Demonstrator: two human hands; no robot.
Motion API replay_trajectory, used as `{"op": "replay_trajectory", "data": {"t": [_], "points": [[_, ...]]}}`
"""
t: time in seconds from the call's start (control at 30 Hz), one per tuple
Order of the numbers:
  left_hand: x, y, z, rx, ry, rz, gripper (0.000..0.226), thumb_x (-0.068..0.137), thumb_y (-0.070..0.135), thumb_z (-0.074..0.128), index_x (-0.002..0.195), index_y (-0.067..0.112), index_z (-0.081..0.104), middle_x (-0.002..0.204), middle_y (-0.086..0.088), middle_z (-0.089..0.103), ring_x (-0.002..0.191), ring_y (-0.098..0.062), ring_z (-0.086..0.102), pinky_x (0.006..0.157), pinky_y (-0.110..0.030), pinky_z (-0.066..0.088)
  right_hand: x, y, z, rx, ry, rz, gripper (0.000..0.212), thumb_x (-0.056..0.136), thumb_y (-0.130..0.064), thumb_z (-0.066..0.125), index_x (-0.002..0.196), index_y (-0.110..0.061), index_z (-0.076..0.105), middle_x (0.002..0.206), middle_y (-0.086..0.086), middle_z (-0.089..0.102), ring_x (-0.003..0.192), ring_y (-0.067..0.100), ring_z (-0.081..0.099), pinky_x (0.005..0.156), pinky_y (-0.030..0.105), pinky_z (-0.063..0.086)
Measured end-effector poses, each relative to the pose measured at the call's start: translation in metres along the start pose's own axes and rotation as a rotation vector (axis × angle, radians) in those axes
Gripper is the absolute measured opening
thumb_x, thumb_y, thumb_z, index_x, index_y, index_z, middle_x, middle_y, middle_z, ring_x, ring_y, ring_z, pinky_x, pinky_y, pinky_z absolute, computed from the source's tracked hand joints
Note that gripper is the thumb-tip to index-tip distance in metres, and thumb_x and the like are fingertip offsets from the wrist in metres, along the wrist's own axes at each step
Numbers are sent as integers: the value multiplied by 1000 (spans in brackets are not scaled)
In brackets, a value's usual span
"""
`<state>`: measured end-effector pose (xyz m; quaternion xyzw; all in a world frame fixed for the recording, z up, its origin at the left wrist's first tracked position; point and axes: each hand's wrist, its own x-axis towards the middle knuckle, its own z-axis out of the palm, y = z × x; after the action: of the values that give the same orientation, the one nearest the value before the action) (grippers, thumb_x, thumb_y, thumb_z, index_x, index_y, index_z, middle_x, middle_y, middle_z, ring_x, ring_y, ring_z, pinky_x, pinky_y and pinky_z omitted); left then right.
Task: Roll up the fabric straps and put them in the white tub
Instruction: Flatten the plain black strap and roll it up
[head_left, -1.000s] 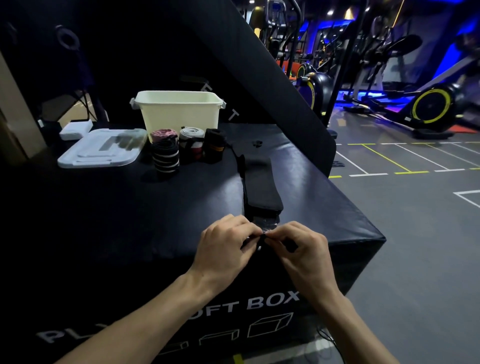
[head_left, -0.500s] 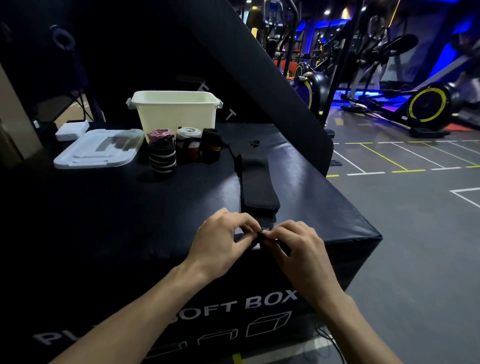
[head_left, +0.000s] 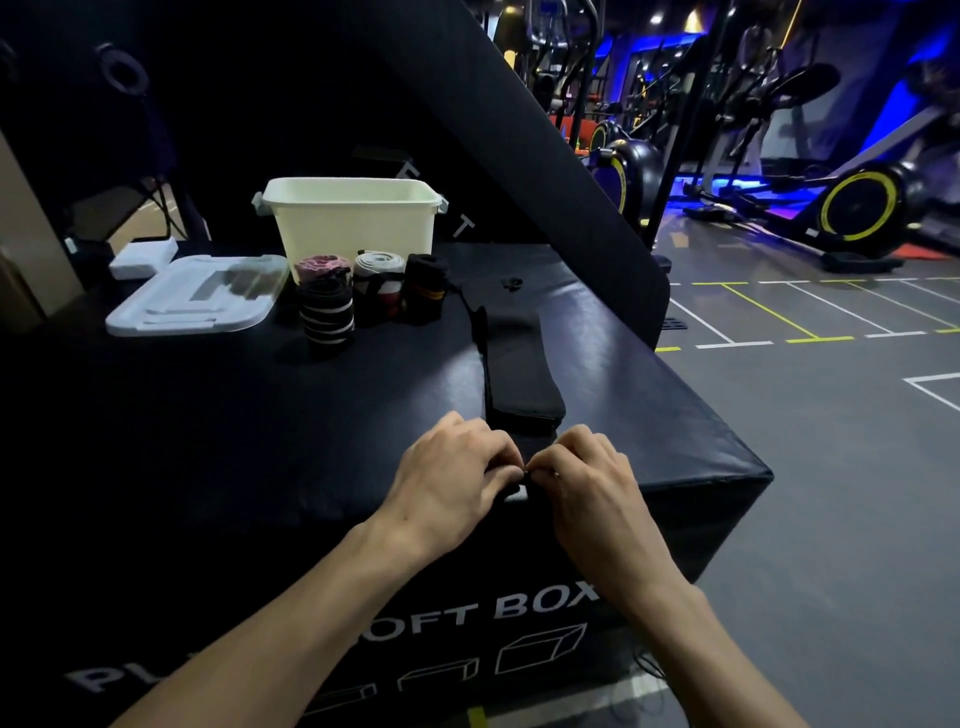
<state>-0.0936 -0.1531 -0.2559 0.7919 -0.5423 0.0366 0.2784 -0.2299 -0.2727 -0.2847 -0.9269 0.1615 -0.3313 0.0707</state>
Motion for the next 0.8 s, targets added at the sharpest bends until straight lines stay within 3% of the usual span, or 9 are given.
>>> {"op": "replay_trajectory", "data": {"t": [0.17, 0.33, 0.53, 0.8], "points": [[8, 2, -2, 6, -66, -65, 17, 100, 48, 58, 101, 35, 69, 98, 14, 58, 104, -10, 48, 77, -26, 37, 5, 2, -3, 90, -20, 86, 6, 90, -16, 70, 88, -21, 73, 87, -6, 61, 80, 20, 58, 71, 37, 47], [19, 4, -4, -3, -163, -128, 18, 101, 44, 56, 101, 33, 71, 99, 14, 58, 112, -13, 48, 80, -30, 39, 11, 5, -8, 74, -61, 122, 16, 89, -24, 75, 84, -27, 60, 80, -11, 60, 76, 16, 56, 72, 40, 45], [27, 4, -8, -18, -237, -203, 17, 99, 44, 61, 96, 32, 73, 98, 10, 71, 106, -16, 61, 84, -36, 51, 17, 8, -9, 22, -142, 143, 10, 95, -32, 67, 92, -23, 66, 88, -7, 63, 89, 21, 56, 78, 42, 43], [20, -2, -2, -68, -35, -190, 17, 91, 53, 68, 94, 38, 73, 89, 18, 73, 90, -8, 68, 83, -37, 56, 26, 11, -4, 16, -154, 181, 14, 96, -34, 65, 91, -21, 66, 89, -4, 63, 89, 25, 55, 78, 46, 48]]}}
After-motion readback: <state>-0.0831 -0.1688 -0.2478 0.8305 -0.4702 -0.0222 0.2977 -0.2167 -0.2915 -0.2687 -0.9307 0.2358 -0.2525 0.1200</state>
